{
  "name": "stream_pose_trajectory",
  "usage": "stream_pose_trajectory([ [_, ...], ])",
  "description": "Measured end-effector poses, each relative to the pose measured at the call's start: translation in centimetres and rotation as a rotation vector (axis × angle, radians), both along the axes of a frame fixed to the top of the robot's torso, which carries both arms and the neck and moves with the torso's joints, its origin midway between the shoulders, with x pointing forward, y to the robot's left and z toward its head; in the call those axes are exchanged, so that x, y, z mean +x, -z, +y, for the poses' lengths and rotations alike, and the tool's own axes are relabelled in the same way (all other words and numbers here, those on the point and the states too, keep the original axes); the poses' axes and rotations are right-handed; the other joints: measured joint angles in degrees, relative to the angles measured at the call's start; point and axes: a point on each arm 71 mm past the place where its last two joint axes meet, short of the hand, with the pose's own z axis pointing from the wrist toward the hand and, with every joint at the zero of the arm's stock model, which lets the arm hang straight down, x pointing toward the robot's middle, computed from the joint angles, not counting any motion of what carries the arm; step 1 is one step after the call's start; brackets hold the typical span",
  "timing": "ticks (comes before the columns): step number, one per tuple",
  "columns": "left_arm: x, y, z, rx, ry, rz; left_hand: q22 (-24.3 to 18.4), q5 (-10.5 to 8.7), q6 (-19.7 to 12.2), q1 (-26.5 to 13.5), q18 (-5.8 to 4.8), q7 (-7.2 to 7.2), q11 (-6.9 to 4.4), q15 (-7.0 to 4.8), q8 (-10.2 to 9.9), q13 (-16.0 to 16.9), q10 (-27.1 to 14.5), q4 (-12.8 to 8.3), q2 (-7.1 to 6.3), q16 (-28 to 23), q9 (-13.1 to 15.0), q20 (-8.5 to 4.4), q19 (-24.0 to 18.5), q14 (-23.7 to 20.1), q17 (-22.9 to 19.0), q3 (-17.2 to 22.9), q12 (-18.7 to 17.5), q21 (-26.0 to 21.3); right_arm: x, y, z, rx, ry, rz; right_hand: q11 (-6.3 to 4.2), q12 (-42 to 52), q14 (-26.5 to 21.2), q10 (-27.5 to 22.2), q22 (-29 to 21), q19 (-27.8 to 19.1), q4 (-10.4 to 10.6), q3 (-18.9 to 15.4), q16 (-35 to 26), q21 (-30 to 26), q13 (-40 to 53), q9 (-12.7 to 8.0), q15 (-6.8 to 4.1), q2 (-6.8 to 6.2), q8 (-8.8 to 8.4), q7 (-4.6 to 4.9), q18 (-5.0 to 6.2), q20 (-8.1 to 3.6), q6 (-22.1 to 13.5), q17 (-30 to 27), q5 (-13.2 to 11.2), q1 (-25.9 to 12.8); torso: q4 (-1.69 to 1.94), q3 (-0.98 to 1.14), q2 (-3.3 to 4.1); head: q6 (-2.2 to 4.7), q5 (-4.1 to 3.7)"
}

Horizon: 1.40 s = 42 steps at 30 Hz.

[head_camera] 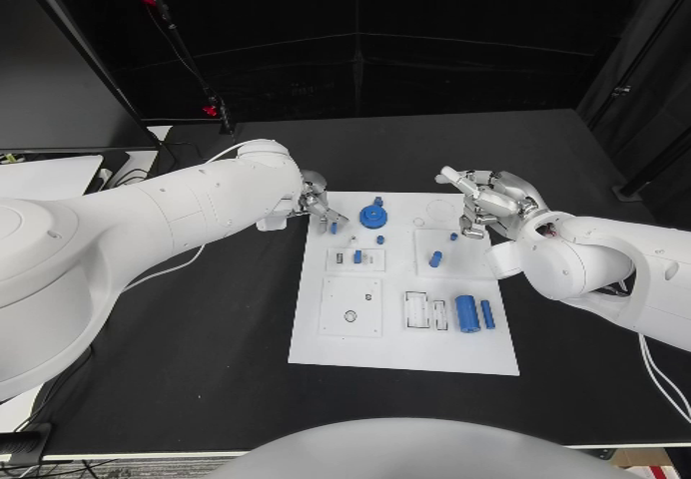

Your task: Assemble the parts on the task board

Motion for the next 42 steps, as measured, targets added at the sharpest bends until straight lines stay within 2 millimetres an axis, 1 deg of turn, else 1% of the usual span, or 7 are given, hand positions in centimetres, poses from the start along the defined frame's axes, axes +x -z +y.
stream_pose_trajectory([
  [11,-0.09,0.08,-0.2,-0.018,0.001,0.011,0.0,0.71,-2.0,0.5,0.0,0.49,0.11,0.0,0.0,0.0,-0.1,0.1,-0.04,0.0,1.6,0.0,0.0,0.0,0.0,-0.1,0.1,0.0,0.04,0.03,-0.08,-0.002,0.002,0.002,0.0,0.0,0.0,0.0,0.0,0.0,0.0,0.0,0.0,0.0,0.0,0.0,0.0,0.0,0.0,0.0,0.0,0.0,0.0,0.0,0.0,0.0,0.02,0.01,0.0,-0.29,-0.13],
  [14,-0.1,0.1,-0.22,-0.021,-0.001,0.013,0.0,0.71,-3.5,1.0,0.0,0.62,0.11,0.0,1.2,0.0,-0.1,0.0,-0.07,0.0,3.4,0.0,0.0,0.0,0.0,-0.3,0.1,0.0,0.05,0.04,-0.08,-0.002,0.002,0.002,0.0,0.0,0.0,0.0,0.0,0.0,0.0,0.0,0.0,0.0,0.0,0.0,0.0,0.0,0.0,0.0,0.0,0.0,0.0,0.0,0.0,0.0,0.02,0.01,0.01,-0.3,-0.14],
  [15,-0.1,0.1,-0.21,-0.022,-0.001,0.014,0.0,0.71,-4.0,1.2,-0.01,0.7,0.12,0.01,1.7,1.4,-0.1,0.0,0.08,0.0,4.0,0.0,0.0,0.0,0.0,-0.3,0.0,0.0,0.05,0.04,-0.07,-0.002,0.002,0.002,0.0,0.0,0.0,0.0,0.0,0.0,0.0,0.0,0.0,0.0,0.0,0.0,0.0,0.0,-0.01,0.0,0.0,0.0,0.0,0.0,0.0,0.0,0.02,0.01,0.01,-0.3,-0.13],
  [20,-0.12,0.13,-0.21,-0.025,-0.003,0.019,0.0,0.94,-4.8,1.5,0.0,0.7,0.23,0.01,2.4,2.0,-0.2,0.1,0.34,0.0,5.2,0.0,0.0,0.0,0.0,-0.4,-0.1,0.0,0.05,0.04,-0.05,-0.002,0.002,0.003,0.0,0.0,0.0,0.0,0.0,0.0,-0.2,-0.2,0.0,0.0,0.0,0.0,0.0,0.0,-0.01,0.0,0.0,0.0,0.0,0.0,0.0,0.0,0.02,0.0,0.02,-0.38,-0.11],
  [22,-0.13,0.14,-0.23,-0.025,-0.003,0.021,0.0,0.94,-5.3,2.4,0.0,0.78,0.23,0.01,3.0,3.7,-0.2,0.1,0.02,0.0,5.9,0.0,0.0,0.0,0.0,-0.4,-0.1,0.0,0.05,0.05,-0.05,-0.002,0.002,0.003,0.0,0.0,0.0,0.0,0.0,0.0,-0.2,-0.2,0.0,0.0,0.0,0.0,0.0,0.0,-0.01,0.0,0.0,0.0,0.0,0.0,0.0,0.0,0.02,0.0,0.03,-0.42,-0.15],
  [31,-0.17,0.19,-0.31,-0.027,-0.003,0.026,0.0,4.32,-6.8,6.4,0.0,0.36,0.83,0.26,4.9,7.2,-0.8,-0.3,-0.5,0.0,8.2,0.0,0.0,-0.2,0.0,0.6,0.1,0.0,0.06,0.05,-0.06,-0.003,0.002,0.003,0.0,0.0,0.0,0.0,0.0,0.0,-0.2,-0.2,0.0,0.0,0.0,0.0,0.0,0.0,-0.01,0.0,0.0,0.0,0.0,0.0,0.0,0.0,0.02,0.0,0.03,-0.45,-0.19],
  [42,-0.19,0.22,-0.31,-0.028,-0.003,0.028,0.0,5.52,-7.1,7.1,-0.01,0.49,1.04,0.28,5.1,7.8,-1.0,0.1,-0.46,0.0,8.6,0.0,0.0,-0.1,0.0,1.2,-0.1,0.0,0.08,0.07,-0.09,-0.003,0.003,0.004,0.0,0.0,0.0,0.0,0.0,0.0,-0.2,-0.2,0.0,0.0,0.0,0.0,0.0,0.0,0.19,0.0,0.0,0.0,0.0,0.0,0.2,0.0,0.02,-0.03,0.0,-0.36,-0.16],
])
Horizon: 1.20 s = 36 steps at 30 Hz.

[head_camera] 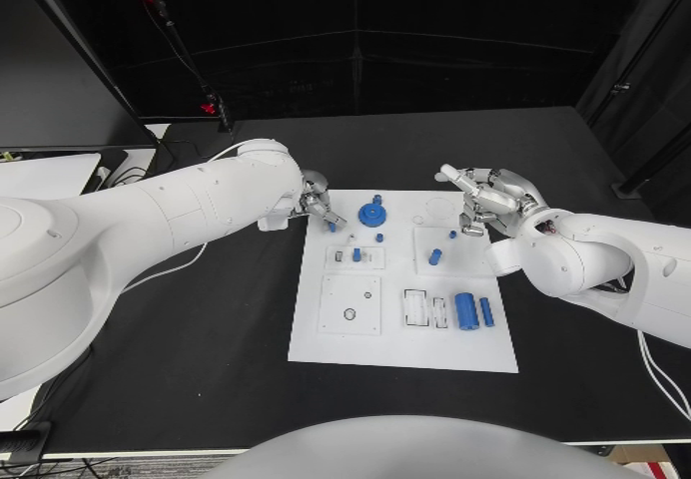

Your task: Assemble the parts on the task board

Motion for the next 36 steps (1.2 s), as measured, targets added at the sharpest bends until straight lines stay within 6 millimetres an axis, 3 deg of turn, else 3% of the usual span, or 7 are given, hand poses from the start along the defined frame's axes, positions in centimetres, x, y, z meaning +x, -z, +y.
stream_pose_trajectory([
  [11,0.0,0.01,0.06,-0.001,-0.001,0.0,0.0,1.12,0.0,-0.7,0.0,0.0,0.01,-0.03,0.0,0.0,0.0,0.2,0.7,0.0,0.1,0.0,0.0,0.1,0.0,0.2,0.0,0.0,0.01,0.01,-0.01,0.0,0.0,0.001,0.0,0.0,0.0,0.0,0.0,0.0,0.0,0.0,0.0,0.0,0.0,0.0,0.0,0.0,0.0,0.2,0.0,0.0,-0.2,0.0,0.0,0.0,0.0,0.01,0.03,0.02,0.02],
  [15,0.0,0.01,0.06,-0.001,-0.001,0.001,0.0,2.5,-0.1,-0.7,0.0,-0.13,0.02,-0.02,0.2,0.0,0.0,-0.1,0.71,0.0,0.1,0.0,0.0,0.1,0.0,0.5,0.0,0.0,0.02,0.02,-0.02,-0.001,0.001,0.001,0.0,0.0,0.0,0.0,0.0,0.0,0.0,0.0,0.0,0.0,0.0,0.0,0.0,0.0,0.0,0.2,0.0,0.0,-0.2,0.0,0.0,0.0,0.0,0.01,0.03,0.02,-0.01],
  [21,0.0,0.02,0.05,-0.001,-0.001,0.0,0.0,7.88,-0.7,2.2,0.0,-0.33,0.12,-0.19,0.0,0.0,-0.1,-0.1,-1.42,0.0,-0.1,0.0,0.0,-0.1,0.0,3.6,0.0,0.0,0.03,0.02,-0.02,-0.001,0.001,0.001,0.0,0.0,0.0,0.0,0.0,0.0,0.0,0.0,0.0,0.0,0.0,0.0,0.0,0.0,0.0,0.2,0.0,0.0,-0.2,0.0,0.0,0.0,0.0,0.01,0.03,0.02,-0.01],
  [24,0.0,0.02,0.04,-0.002,-0.001,0.0,0.0,9.66,-0.9,3.9,0.0,-0.11,0.26,-0.26,-0.4,-0.1,-0.3,0.0,-2.28,0.0,-0.6,0.0,0.0,-0.2,0.0,5.2,0.0,0.0,0.03,0.03,-0.02,-0.001,0.001,0.001,0.0,0.0,0.0,0.0,0.0,0.0,0.0,0.0,0.0,0.0,0.0,0.0,0.0,0.0,0.0,0.2,0.0,0.0,-0.2,0.0,0.0,0.0,0.0,0.01,0.03,-0.02,-0.01],
  [30,0.0,0.01,0.11,-0.005,-0.001,-0.001,0.0,10.65,-1.0,6.1,0.0,0.04,0.5,-0.19,-1.2,0.0,-0.5,0.0,-4.16,0.0,-1.2,0.0,0.0,-0.3,0.0,7.2,0.1,0.0,0.05,0.03,-0.06,-0.001,0.002,0.001,0.0,0.0,0.0,0.0,0.0,0.0,0.0,0.0,0.0,0.0,0.0,0.0,0.0,0.0,0.0,0.2,0.0,0.0,-0.2,0.0,0.0,0.0,0.0,0.01,0.03,-0.05,-0.01],
  [36,0.01,-0.02,0.19,-0.009,-0.002,-0.005,0.0,11.1,-1.0,7.7,0.0,0.45,0.73,-0.18,-1.3,0.0,-0.8,0.0,-4.7,0.0,-1.5,0.0,0.0,-0.3,0.0,8.2,0.2,0.0,0.06,0.04,-0.09,-0.002,0.003,0.001,0.0,0.0,0.0,0.0,0.0,0.0,0.0,0.0,0.0,0.0,0.0,0.0,0.0,0.0,0.0,0.2,0.0,0.0,-0.2,0.0,0.0,0.0,0.03,0.02,0.03,-0.08,0.04],
])
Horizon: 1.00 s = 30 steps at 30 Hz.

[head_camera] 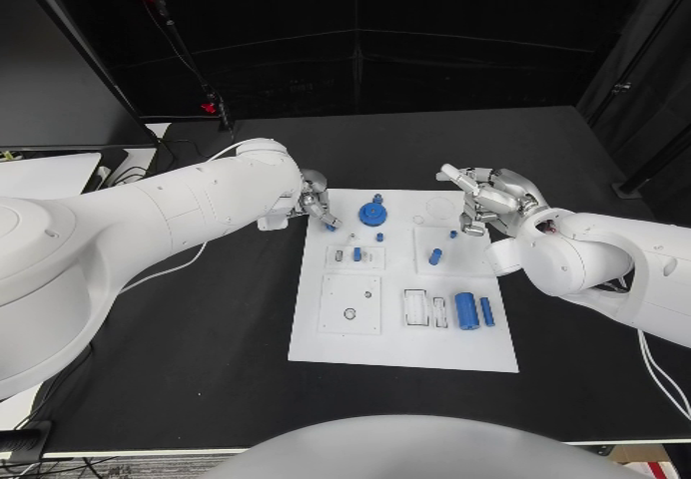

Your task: Assemble the parts on the task board

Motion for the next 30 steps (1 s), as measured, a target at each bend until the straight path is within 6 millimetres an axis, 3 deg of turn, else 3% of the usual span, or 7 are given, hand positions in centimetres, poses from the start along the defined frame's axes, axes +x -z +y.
stream_pose_trajectory([
  [11,-0.3,-0.2,0.6,-0.028,-0.003,-0.021,0.0,0.0,0.1,0.5,0.0,0.09,0.19,0.0,0.0,0.0,-0.2,0.2,-0.11,0.0,-0.2,0.0,0.0,0.0,0.0,0.8,-0.2,0.0,0.0,0.0,-0.1,-0.001,0.003,0.001,0.0,0.0,0.0,0.0,0.0,0.0,0.0,0.0,0.0,-0.2,0.0,0.0,0.0,0.0,0.29,-0.16,0.0,0.0,-0.2,0.0,0.0,0.0,0.01,0.02,-0.01,0.01,-0.17],
  [18,-0.6,-1.9,0.9,-0.068,0.001,-0.054,0.0,-0.01,0.2,0.5,0.0,0.18,0.28,0.01,0.0,0.0,-0.3,0.2,-0.1,0.0,-0.3,0.0,0.0,0.0,0.0,1.1,-0.2,-0.2,0.0,0.0,-0.3,-0.003,0.005,0.001,0.0,0.0,0.0,0.0,0.0,0.0,0.0,0.0,0.0,-0.2,0.0,0.0,0.0,0.0,0.29,-0.16,0.0,0.0,-0.2,0.0,0.0,0.0,0.11,0.12,-0.05,-0.17,-0.13],
  [23,-1.5,-2.9,0.9,-0.088,0.012,-0.055,0.0,-0.01,0.2,0.5,0.0,0.2,0.28,0.01,0.0,0.0,-0.3,0.3,-0.09,0.0,-0.3,0.0,0.0,0.0,0.0,1.2,-0.2,-0.6,-0.1,0.0,-0.3,-0.003,0.005,0.002,0.0,0.0,0.0,0.0,0.0,0.0,0.0,0.0,0.0,-0.2,0.0,0.0,0.0,0.0,0.29,-0.16,0.01,0.0,-0.2,0.0,0.0,0.0,0.1,0.12,-0.05,-0.19,0.07],
  [30,-3.1,-2.7,0.9,-0.083,-0.005,-0.001,0.0,-0.03,0.3,0.5,-0.01,0.27,0.28,0.02,-0.2,0.0,-0.3,0.2,-0.04,0.0,-0.3,0.0,0.0,0.0,0.0,1.7,-0.2,-0.8,-0.1,0.0,-0.3,-0.003,0.006,0.002,0.0,0.0,0.0,0.0,0.0,0.0,0.0,0.0,0.0,-0.2,0.0,0.0,0.0,0.0,0.29,-0.16,0.01,0.0,-0.2,0.0,0.0,0.0,0.03,0.08,-0.03,-0.24,0.3],
])
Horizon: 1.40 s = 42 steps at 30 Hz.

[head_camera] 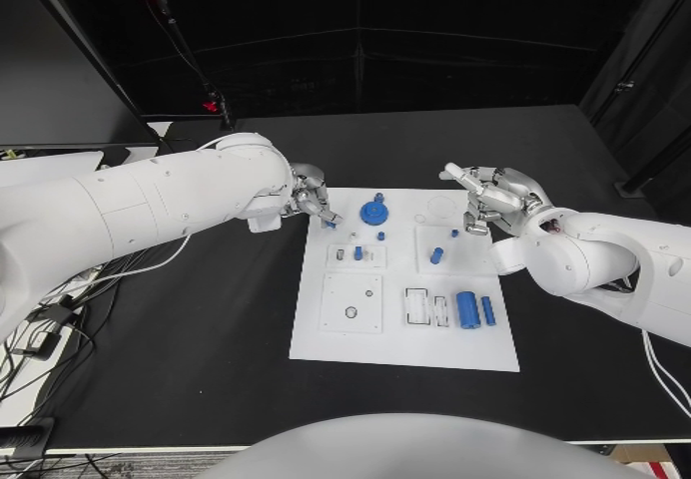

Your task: Assemble the parts on the task board

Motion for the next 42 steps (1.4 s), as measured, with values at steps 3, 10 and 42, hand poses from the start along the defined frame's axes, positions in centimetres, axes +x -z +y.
stream_pose_trajectory([
  [3,-0.6,0.2,0.0,0.01,-0.011,0.021,0.0,-0.01,0.2,0.0,0.0,0.2,0.0,0.01,0.0,0.0,0.0,0.0,0.0,0.0,0.0,0.0,0.0,0.0,0.0,0.3,0.0,0.0,0.0,0.0,0.0,0.0,0.0,0.0,0.0,0.0,0.0,0.0,0.0,0.0,0.0,0.0,0.0,0.0,0.0,0.0,0.0,0.0,0.0,0.0,-0.01,0.0,0.0,0.0,0.0,0.0,-0.05,-0.05,0.01,0.0,0.08],
  [10,-1.9,0.5,-0.5,0.038,-0.023,0.054,0.0,-0.43,0.2,0.0,0.0,0.21,0.0,0.02,-0.1,-0.1,0.0,0.1,0.01,0.0,0.0,0.0,0.0,0.0,0.0,0.8,0.0,0.0,0.0,0.0,0.0,0.0,0.0,0.0,0.0,0.0,0.0,0.0,0.0,0.0,0.0,0.0,0.0,0.0,0.0,0.0,0.0,0.0,0.0,0.0,-0.01,0.0,0.0,0.0,0.2,0.0,-0.09,-0.08,0.03,-0.21,0.07],
  [42,-3.6,2.2,-2.4,0.073,-0.009,0.088,0.0,-0.68,0.3,0.0,0.01,0.3,0.0,-0.06,0.0,-0.1,0.0,0.4,0.04,0.0,-0.1,0.0,0.0,0.2,0.0,1.2,0.1,0.0,0.0,0.0,0.1,0.001,-0.002,0.0,0.0,0.0,0.0,0.0,0.0,0.0,0.0,0.0,0.0,0.0,0.0,0.0,0.0,0.0,0.0,0.0,-0.01,0.0,0.0,0.0,0.3,0.0,-0.07,-0.1,0.05,-0.94,0.4],
])
